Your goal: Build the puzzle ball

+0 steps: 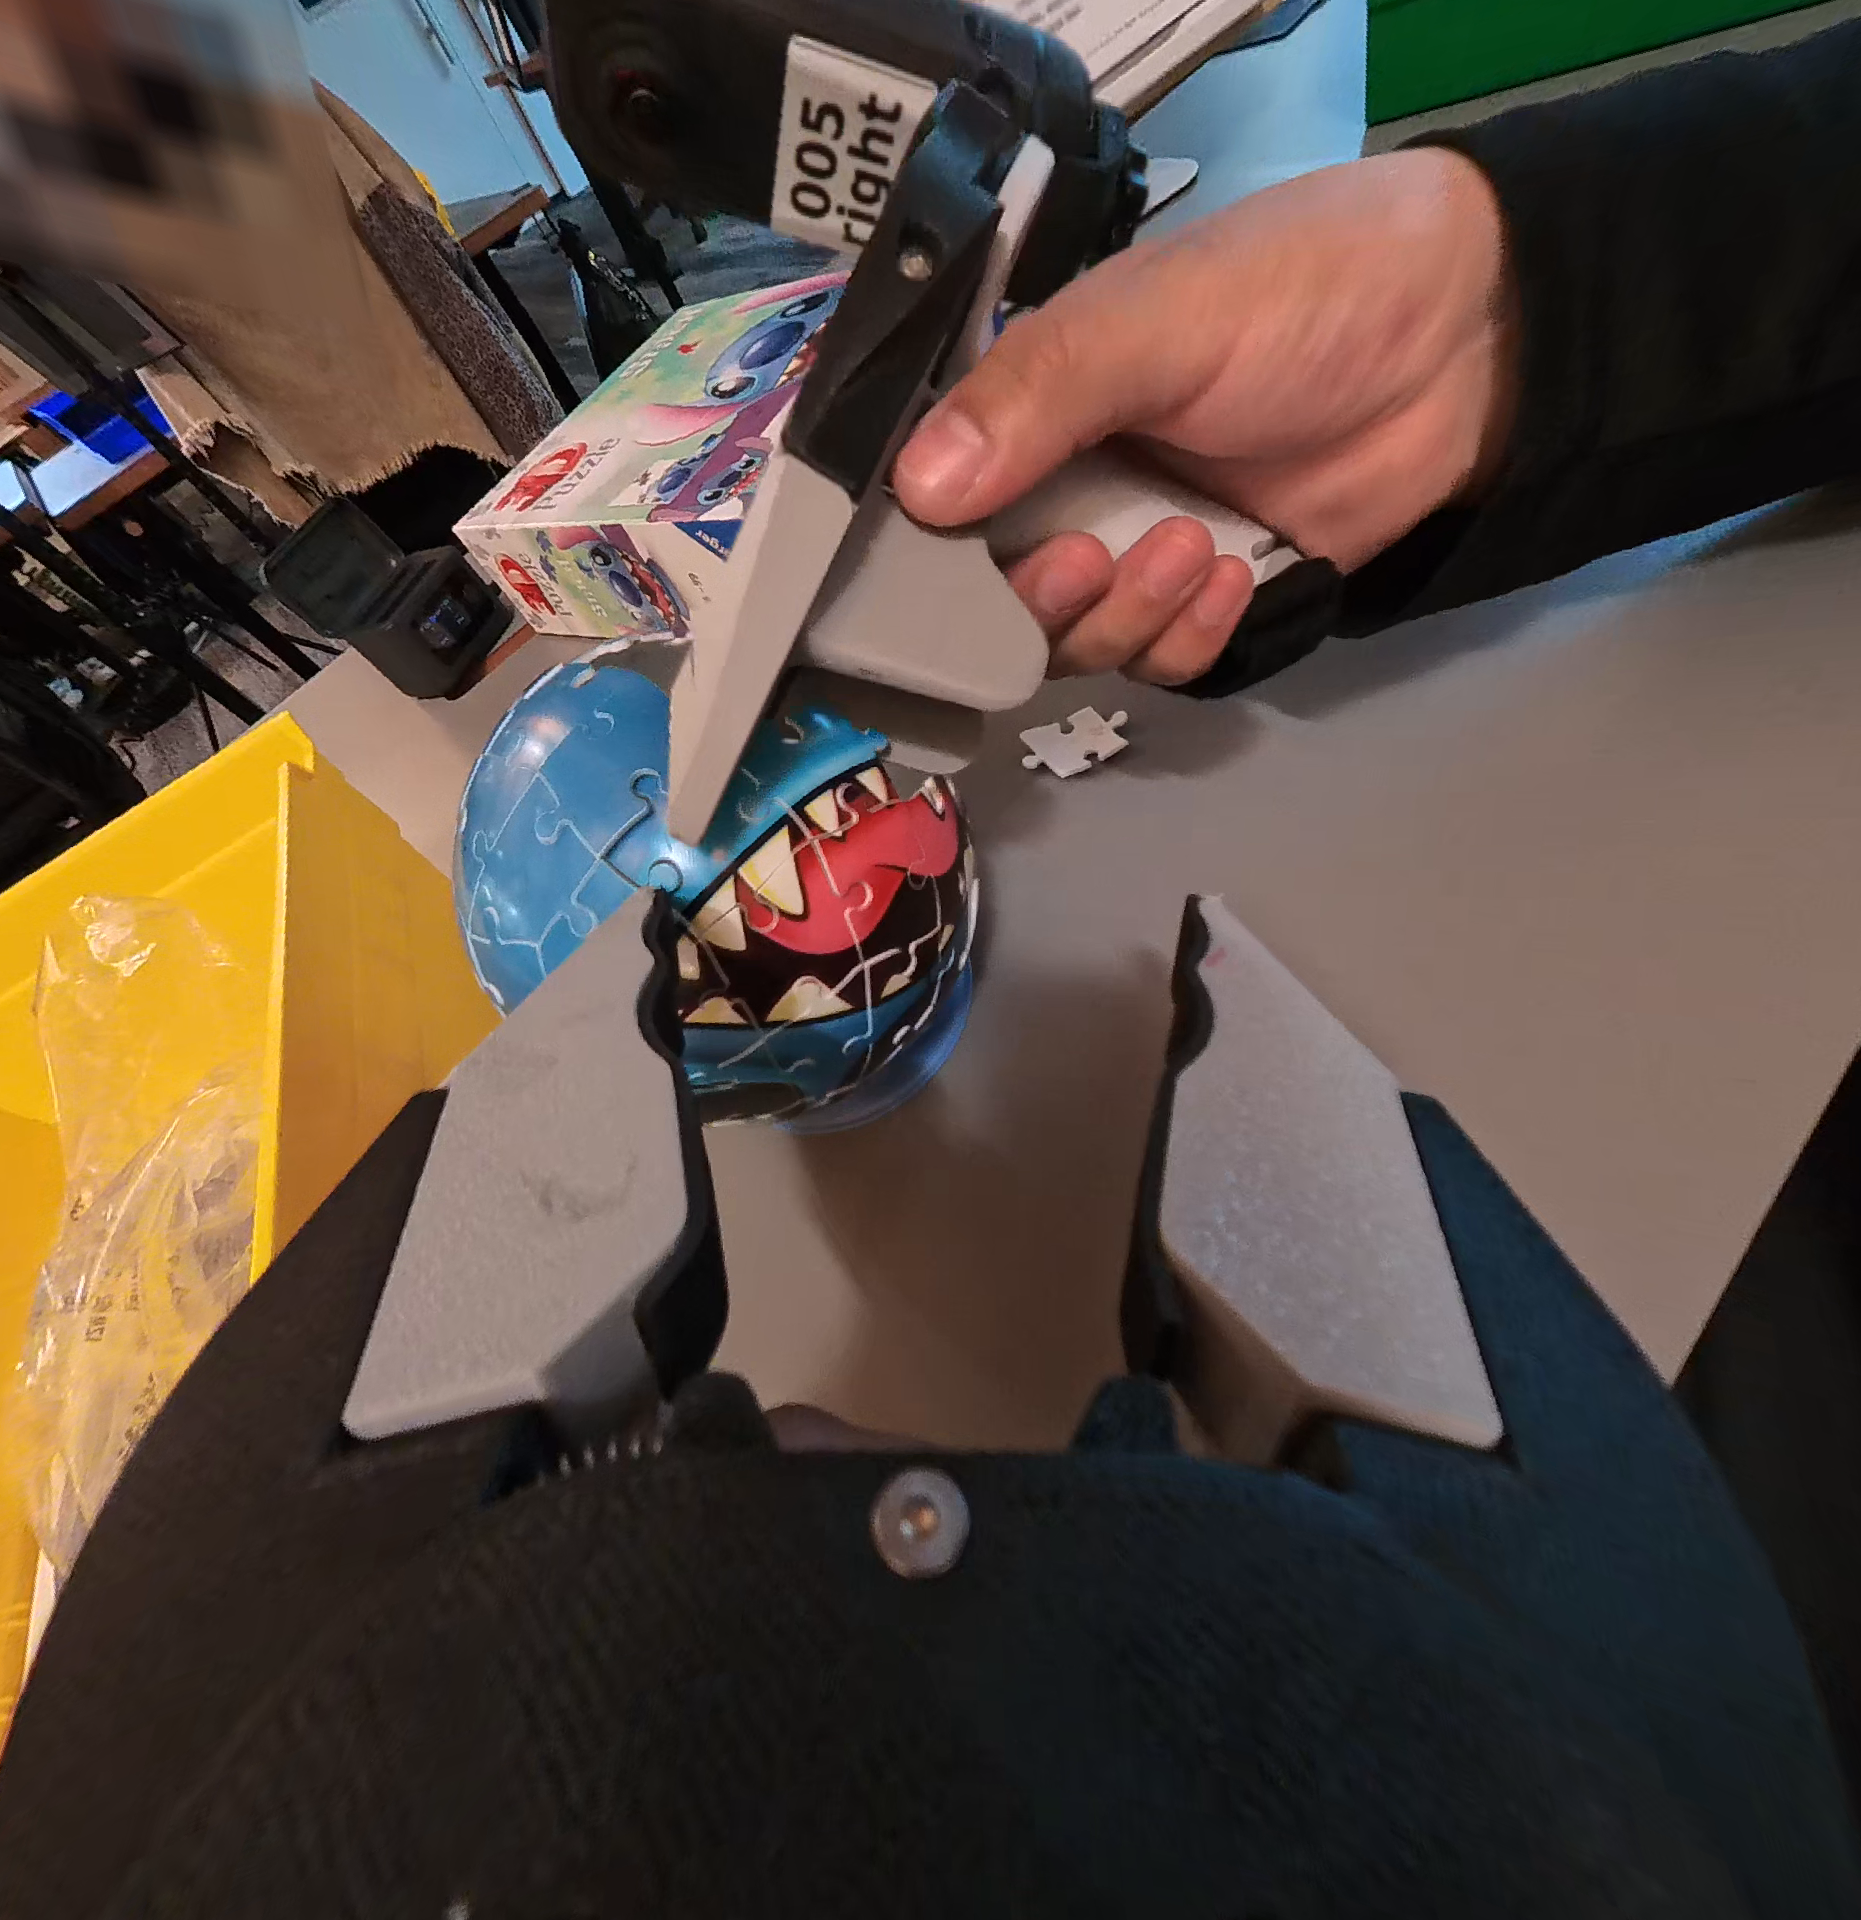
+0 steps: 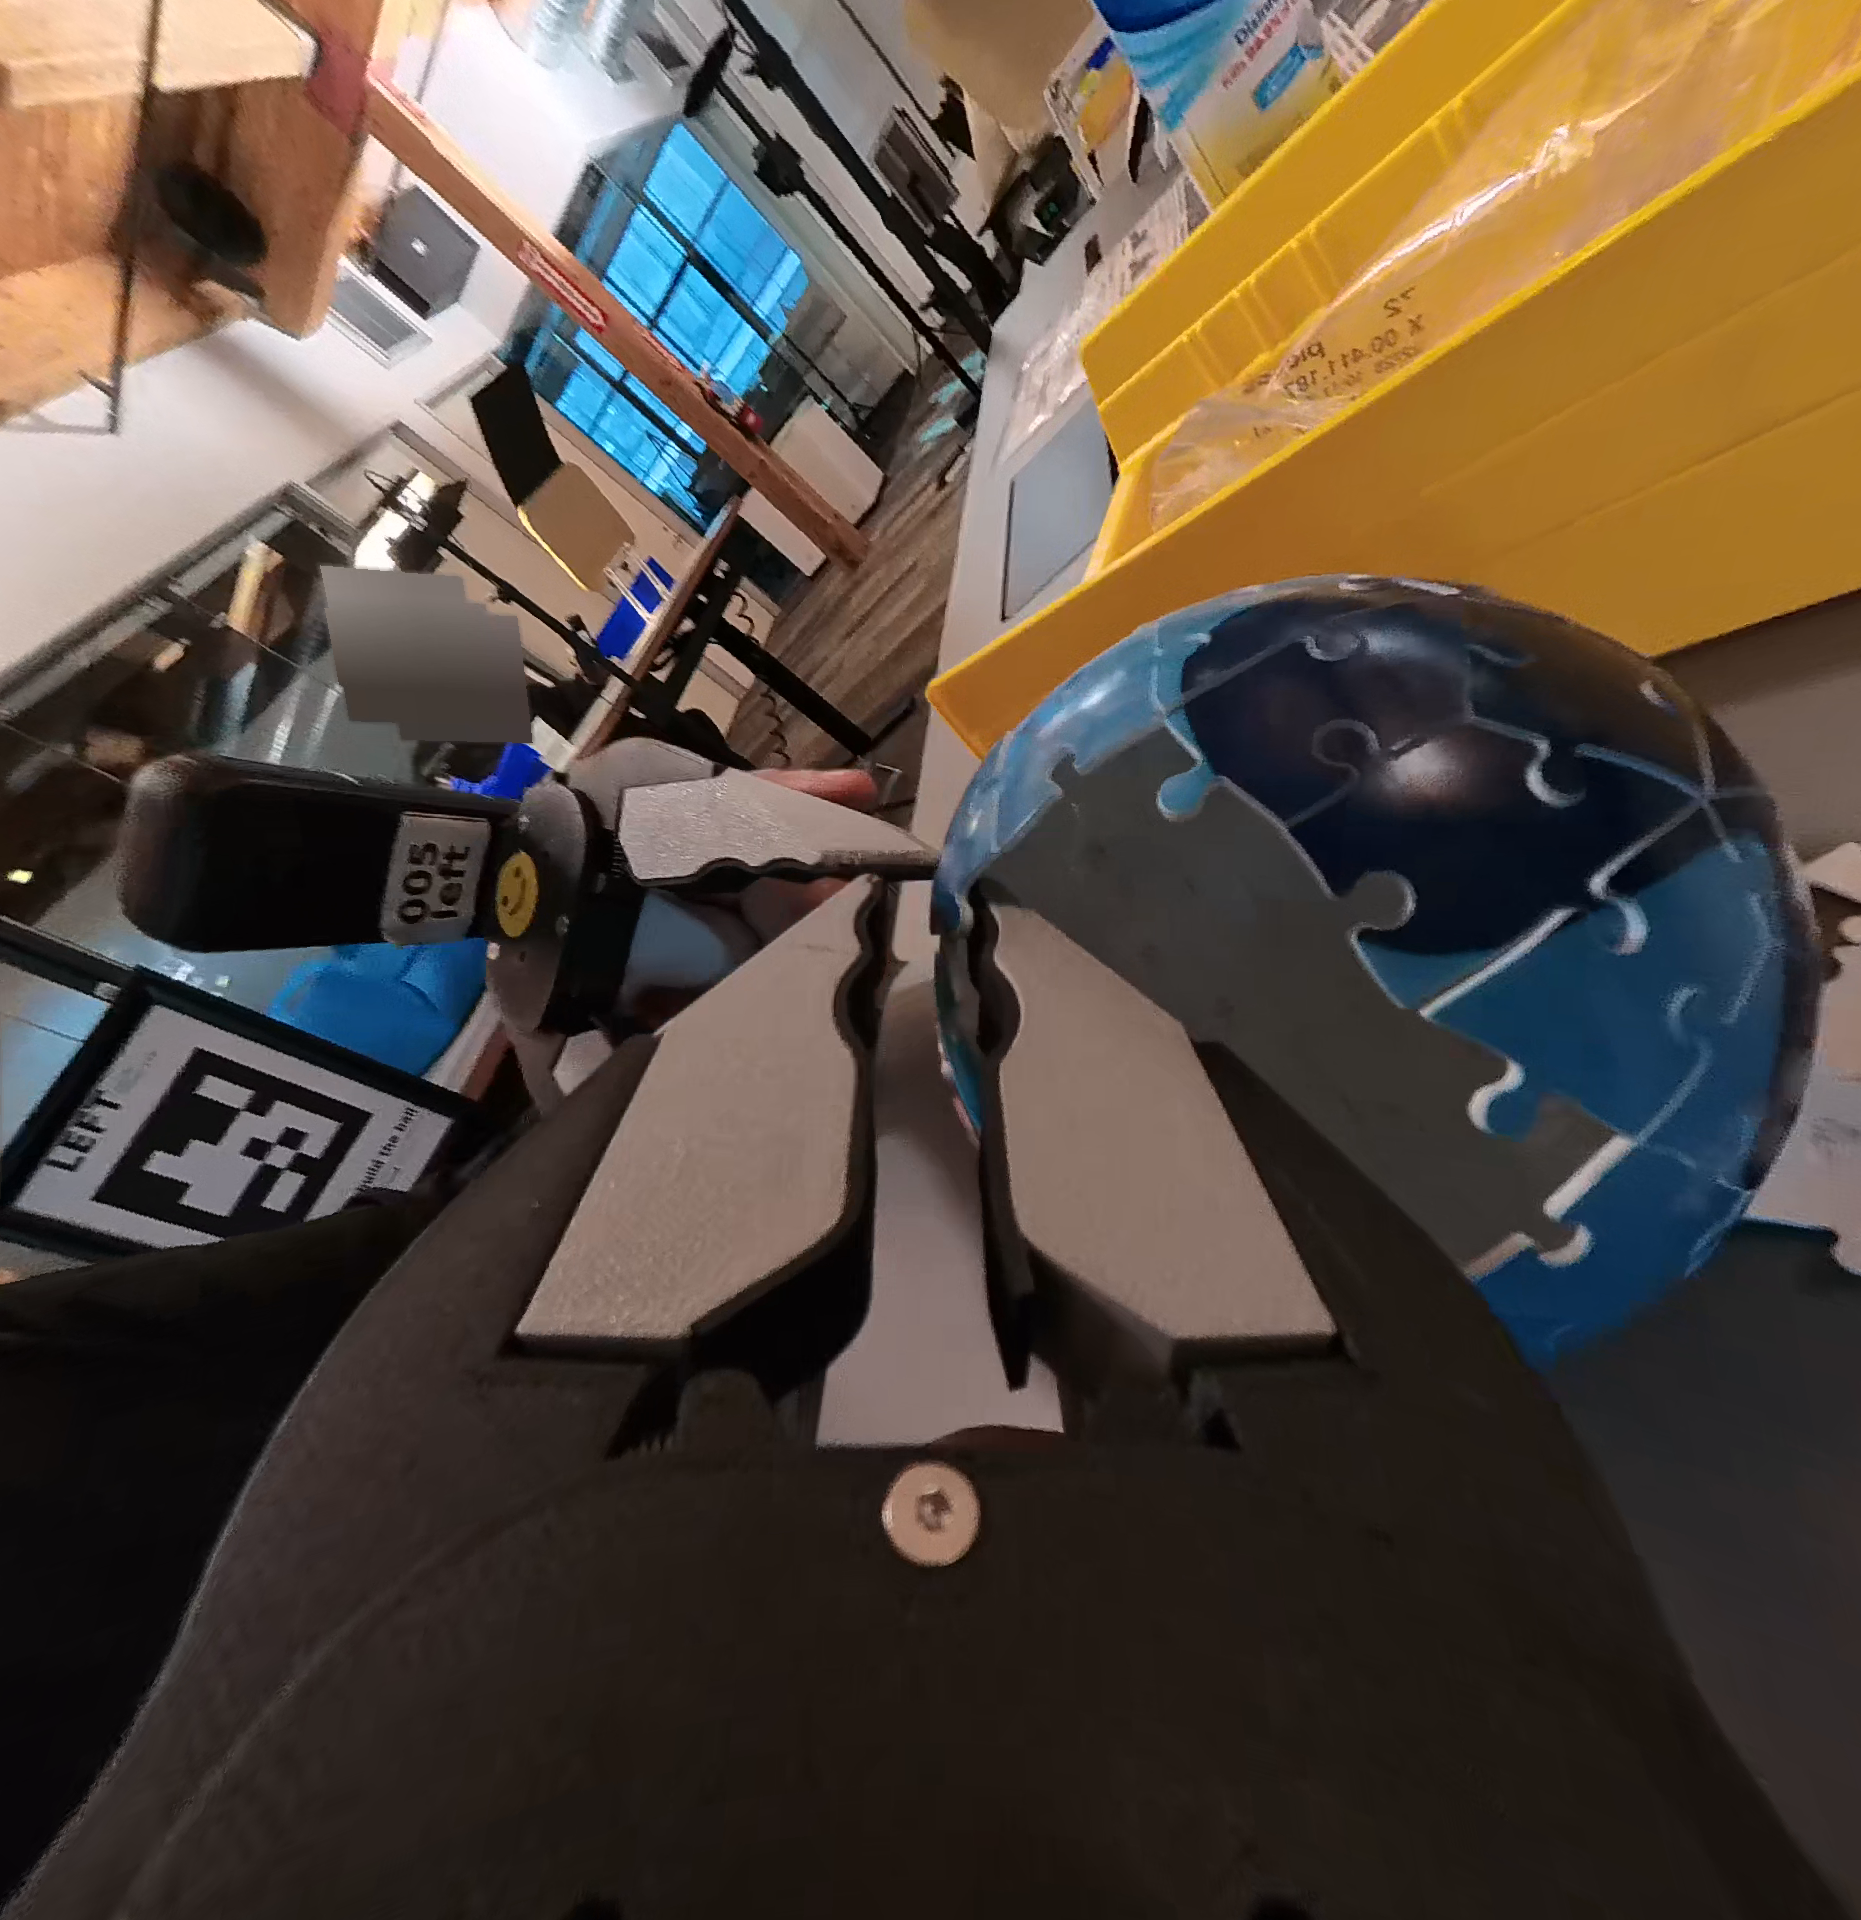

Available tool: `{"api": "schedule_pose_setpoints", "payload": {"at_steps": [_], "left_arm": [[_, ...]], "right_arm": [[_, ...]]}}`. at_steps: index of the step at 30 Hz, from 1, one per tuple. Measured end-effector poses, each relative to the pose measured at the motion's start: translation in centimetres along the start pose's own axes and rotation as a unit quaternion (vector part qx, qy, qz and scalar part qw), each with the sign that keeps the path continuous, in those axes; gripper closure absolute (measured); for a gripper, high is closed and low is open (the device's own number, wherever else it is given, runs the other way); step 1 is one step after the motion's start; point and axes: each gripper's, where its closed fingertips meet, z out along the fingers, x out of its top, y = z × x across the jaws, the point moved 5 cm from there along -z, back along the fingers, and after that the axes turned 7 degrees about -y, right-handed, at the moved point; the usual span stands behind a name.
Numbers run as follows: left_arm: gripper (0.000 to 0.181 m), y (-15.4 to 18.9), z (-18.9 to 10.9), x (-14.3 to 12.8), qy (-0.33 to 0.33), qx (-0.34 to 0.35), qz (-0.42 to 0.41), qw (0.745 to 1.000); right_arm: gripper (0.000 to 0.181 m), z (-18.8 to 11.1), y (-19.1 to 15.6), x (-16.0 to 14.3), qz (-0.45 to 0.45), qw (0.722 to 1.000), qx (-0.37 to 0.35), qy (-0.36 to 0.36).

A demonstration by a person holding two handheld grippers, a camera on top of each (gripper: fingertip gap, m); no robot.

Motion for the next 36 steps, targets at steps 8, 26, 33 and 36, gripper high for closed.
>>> {"api": "schedule_pose_setpoints", "payload": {"at_steps": [8, 26, 33, 36], "left_arm": [[0.088, 0.1, -0.4, 0.0, 0.0, -0.001, 0.0, 1.0], [0.086, 1.6, -3.1, -2.9, 0.029, 0.016, -0.096, 0.995], [0.087, 2.1, -1.7, -3.9, 0.012, 0.031, -0.122, 0.992], [0.087, 2.4, -1.1, -4.3, 0.0, 0.034, -0.125, 0.992]], "right_arm": [[0.164, -0.1, 0.2, -0.1, -0.012, 0.999, -0.039, -0.018], [0.136, -6.7, -0.7, -0.7, -0.038, 0.996, -0.075, -0.007], [0.135, -14.0, -2.4, -1.6, -0.127, 0.982, -0.137, -0.009], [0.134, -16.2, -1.1, -2.9, -0.143, 0.975, -0.164, -0.03]]}}
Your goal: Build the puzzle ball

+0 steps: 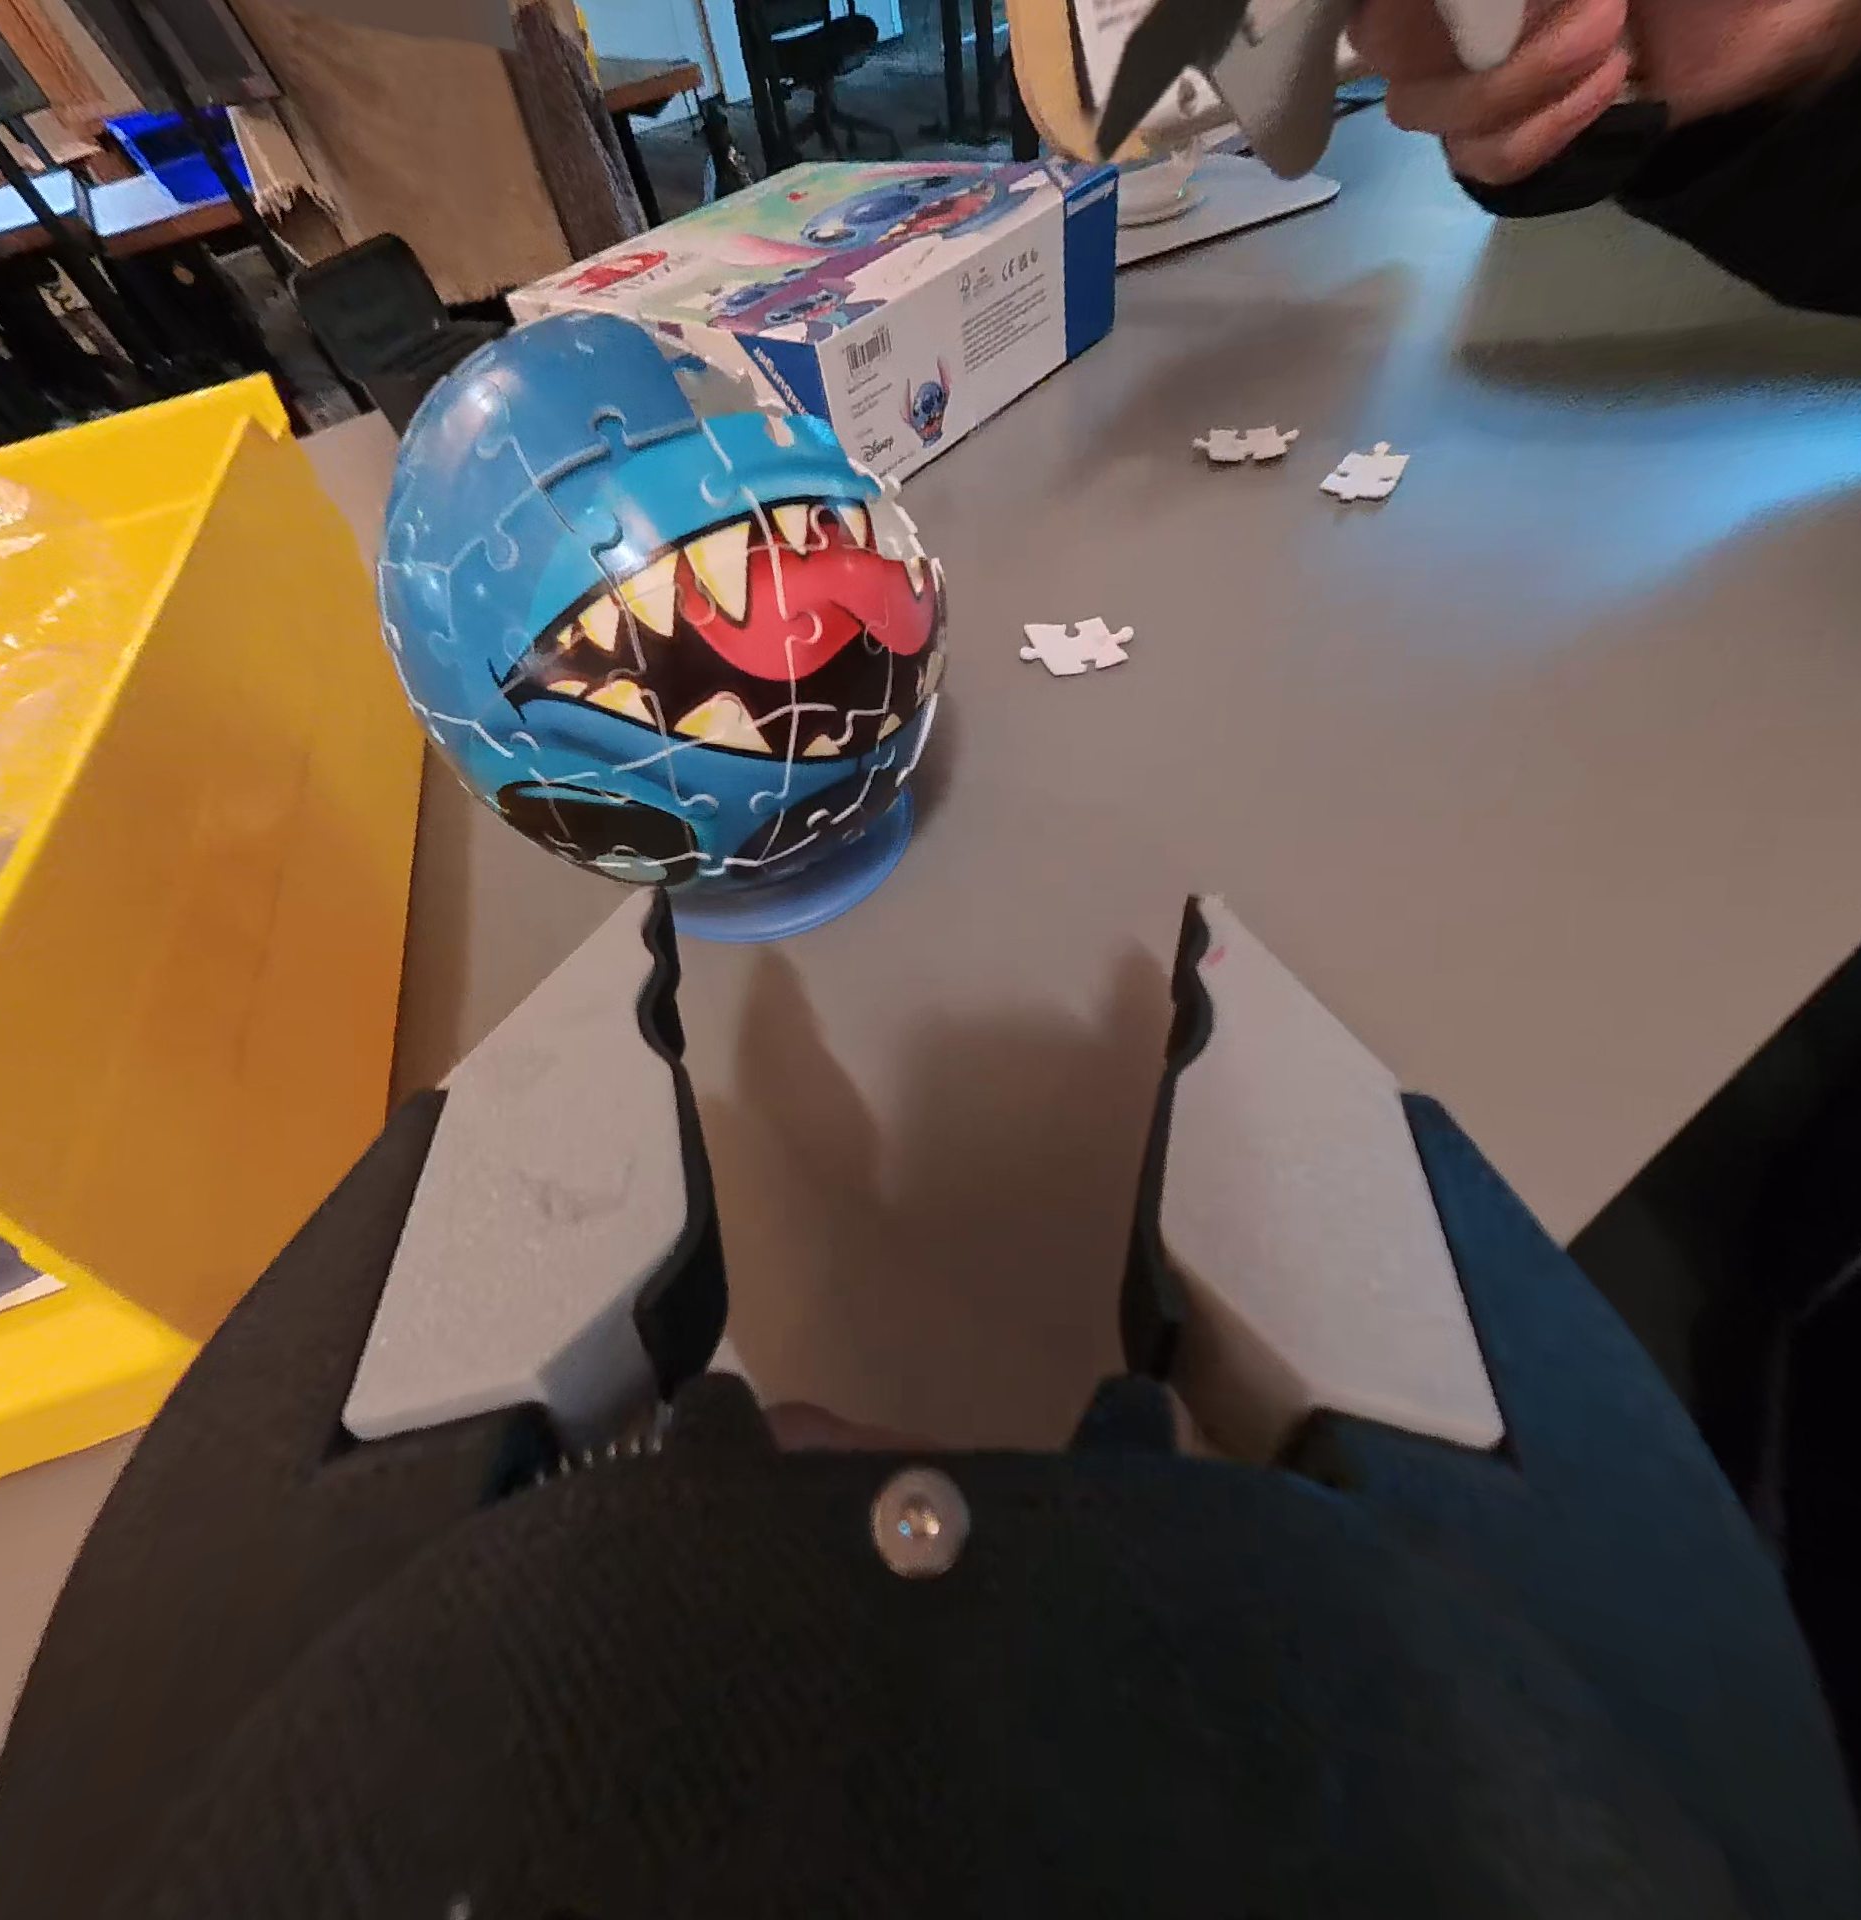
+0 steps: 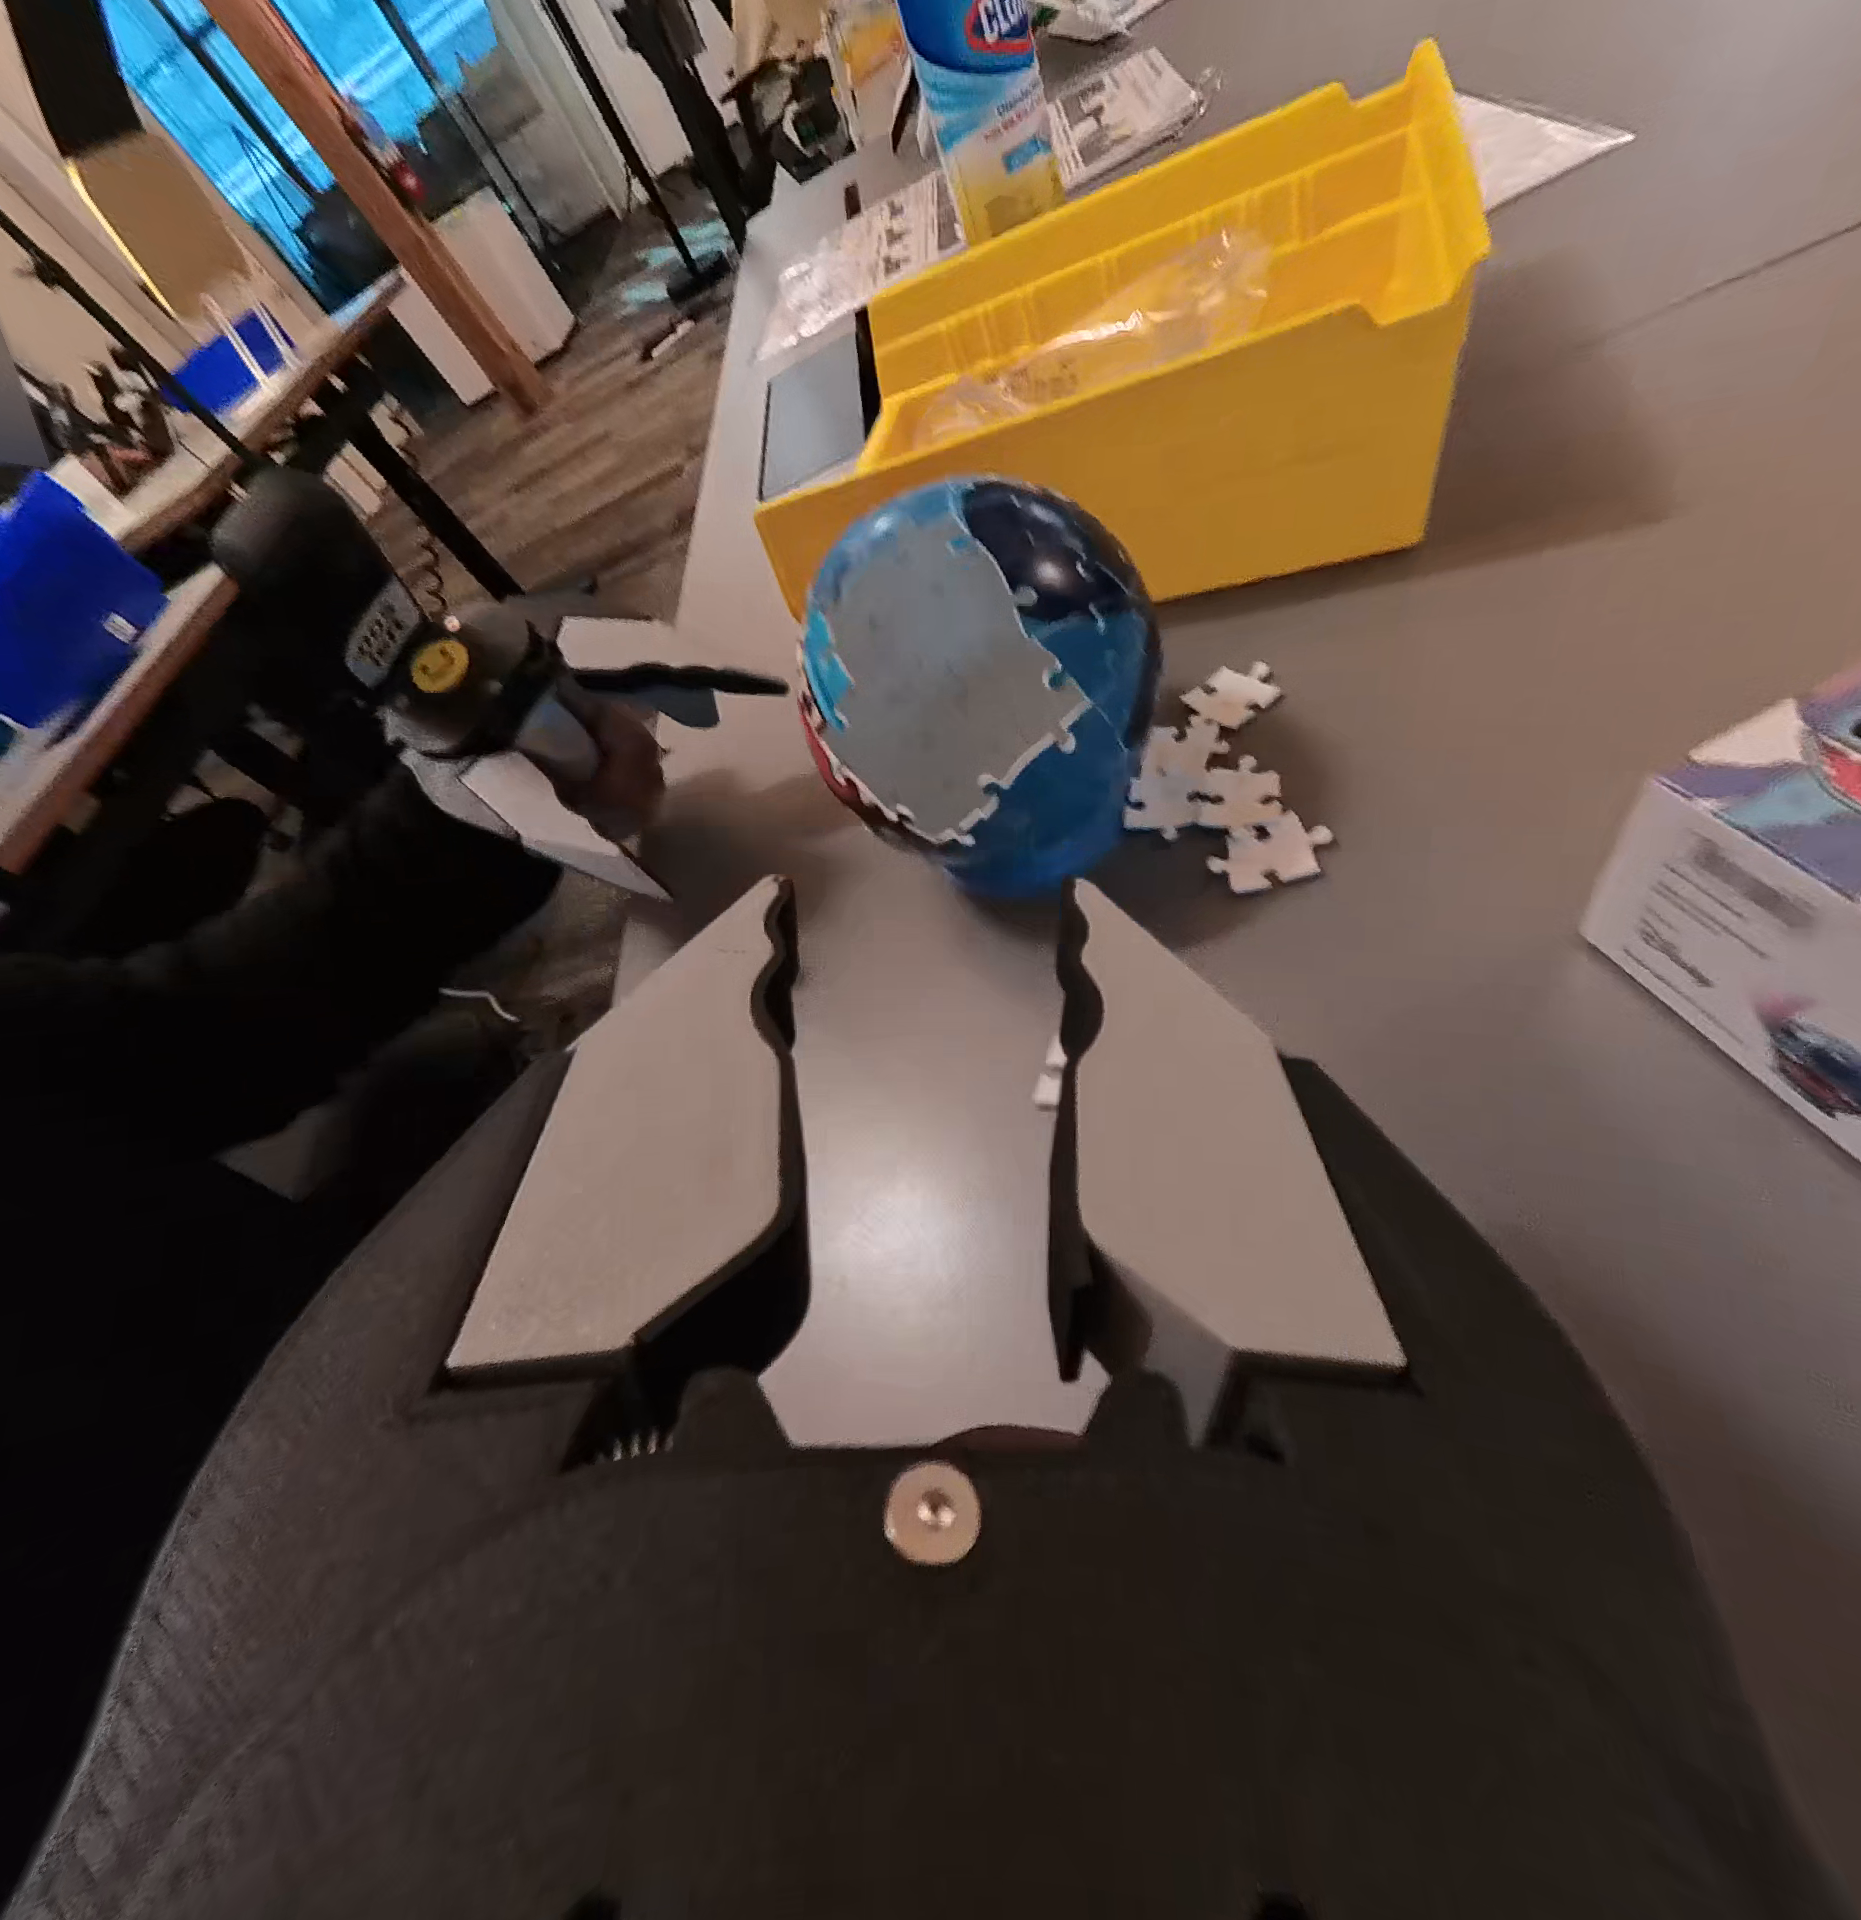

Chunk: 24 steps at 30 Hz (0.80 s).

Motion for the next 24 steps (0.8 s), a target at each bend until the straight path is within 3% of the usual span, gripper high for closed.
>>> {"api": "schedule_pose_setpoints", "payload": {"at_steps": [11, 21, 24], "left_arm": [[0.089, -1.0, 0.7, 0.0, -0.001, 0.031, -0.015, 0.999], [0.087, -3.0, 2.6, 0.1, -0.045, 0.058, 0.048, 0.996], [0.087, -3.8, 2.9, 0.9, -0.037, 0.064, 0.052, 0.996]], "right_arm": [[0.129, 1.6, 2.3, -3.2, -0.12, 0.99, -0.043, -0.058], [0.079, 7.3, 1.9, -3.5, -0.274, 0.955, -0.107, -0.033], [0.074, 8.8, 1.8, -2.7, -0.298, 0.946, -0.128, -0.02]]}}
